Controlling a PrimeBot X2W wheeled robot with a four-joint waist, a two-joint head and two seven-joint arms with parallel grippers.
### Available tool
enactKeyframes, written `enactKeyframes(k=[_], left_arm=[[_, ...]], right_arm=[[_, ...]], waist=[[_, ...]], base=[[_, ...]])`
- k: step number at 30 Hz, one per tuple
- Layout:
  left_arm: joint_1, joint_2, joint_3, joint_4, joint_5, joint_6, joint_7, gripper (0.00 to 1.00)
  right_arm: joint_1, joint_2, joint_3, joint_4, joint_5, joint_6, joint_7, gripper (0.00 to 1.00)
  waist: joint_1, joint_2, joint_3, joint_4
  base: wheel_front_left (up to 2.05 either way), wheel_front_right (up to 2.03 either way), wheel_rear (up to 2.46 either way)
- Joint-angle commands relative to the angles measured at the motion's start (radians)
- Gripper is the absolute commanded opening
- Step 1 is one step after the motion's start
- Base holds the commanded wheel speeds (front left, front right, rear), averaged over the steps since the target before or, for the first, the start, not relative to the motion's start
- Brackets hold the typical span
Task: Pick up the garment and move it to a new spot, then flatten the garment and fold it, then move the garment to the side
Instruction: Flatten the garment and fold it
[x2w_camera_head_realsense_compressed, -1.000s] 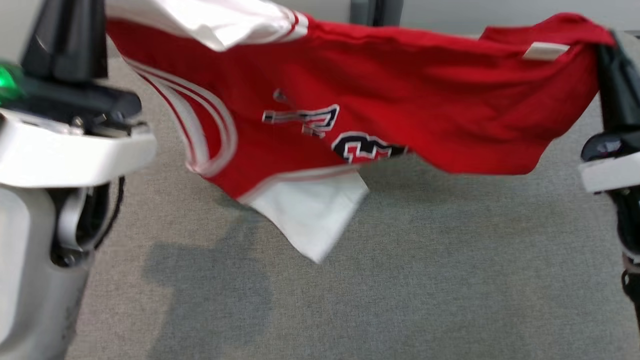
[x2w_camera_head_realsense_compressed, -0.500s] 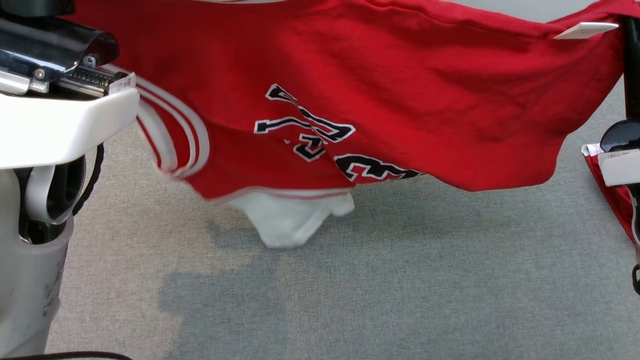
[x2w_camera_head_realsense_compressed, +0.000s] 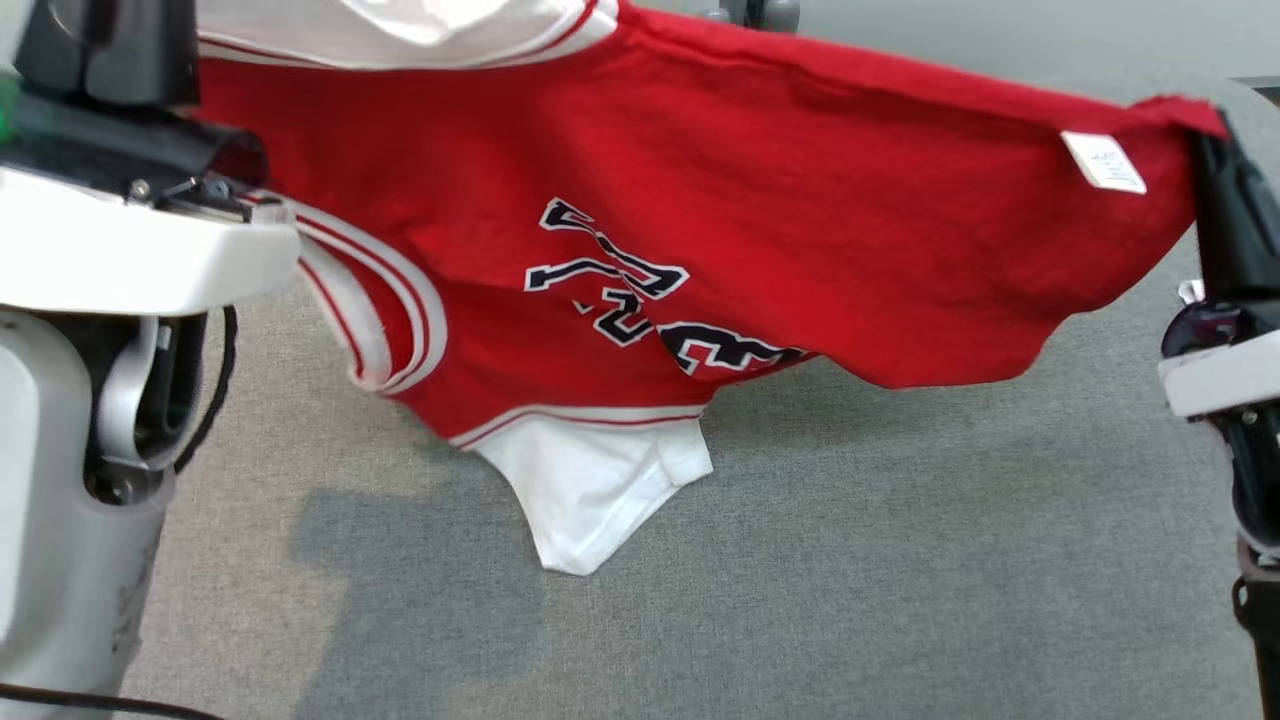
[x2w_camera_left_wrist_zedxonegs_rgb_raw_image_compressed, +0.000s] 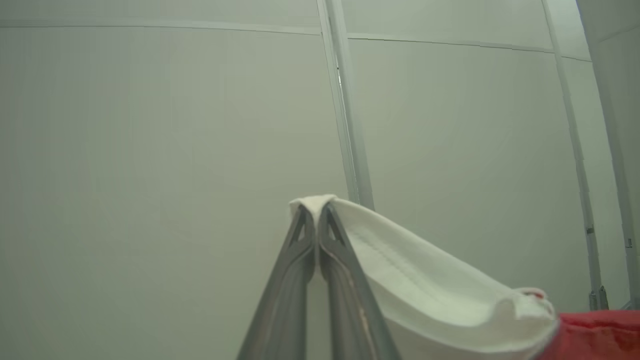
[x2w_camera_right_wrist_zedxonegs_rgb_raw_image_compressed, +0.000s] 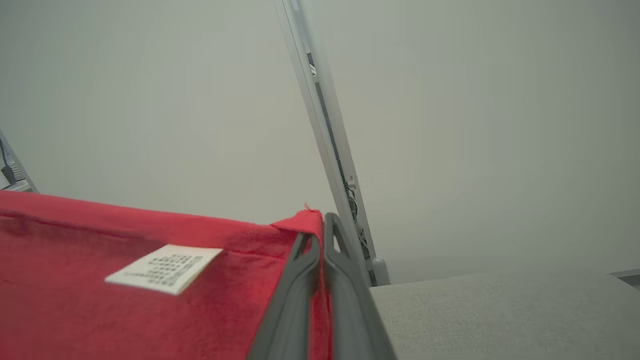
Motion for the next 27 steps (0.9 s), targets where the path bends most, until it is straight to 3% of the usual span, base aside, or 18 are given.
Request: enactKeyframes(k=[1,11,25,26,27], left_arm=[[0.026,0.0,0.003,0.013,-0.014,0.006,-0.008,0.0],[0.308,-0.046,-0.01,0.091,-0.075,0.041,-0.065,0.0],[0.587,-0.101,-0.064,0.248,-0.159,0.019,-0.104,0.0],[0.592,-0.102,-0.066,0.255,-0.163,0.014,-0.101,0.0],[0.593,-0.102,-0.069,0.259,-0.166,0.012,-0.1,0.0]], right_arm=[[0.02,0.003,-0.002,0.021,0.005,0.0,-0.009,0.0],[0.105,0.049,0.032,0.205,0.027,0.0,-0.091,0.0],[0.125,0.07,0.114,0.514,0.081,0.0,-0.278,0.0],[0.122,0.068,0.12,0.522,0.084,0.0,-0.286,0.26],[0.12,0.067,0.126,0.529,0.088,0.0,-0.294,0.45]], waist=[[0.0,0.0,0.007,0.002],[0.0,0.0,0.065,0.004],[0.0,0.0,0.129,0.017],[0.0,0.0,0.129,0.017],[0.0,0.0,0.128,0.017]], base=[[0.0,0.0,0.0],[0.0,0.0,0.0],[0.0,0.0,0.0],[0.0,0.0,0.0],[0.0,0.0,0.0]])
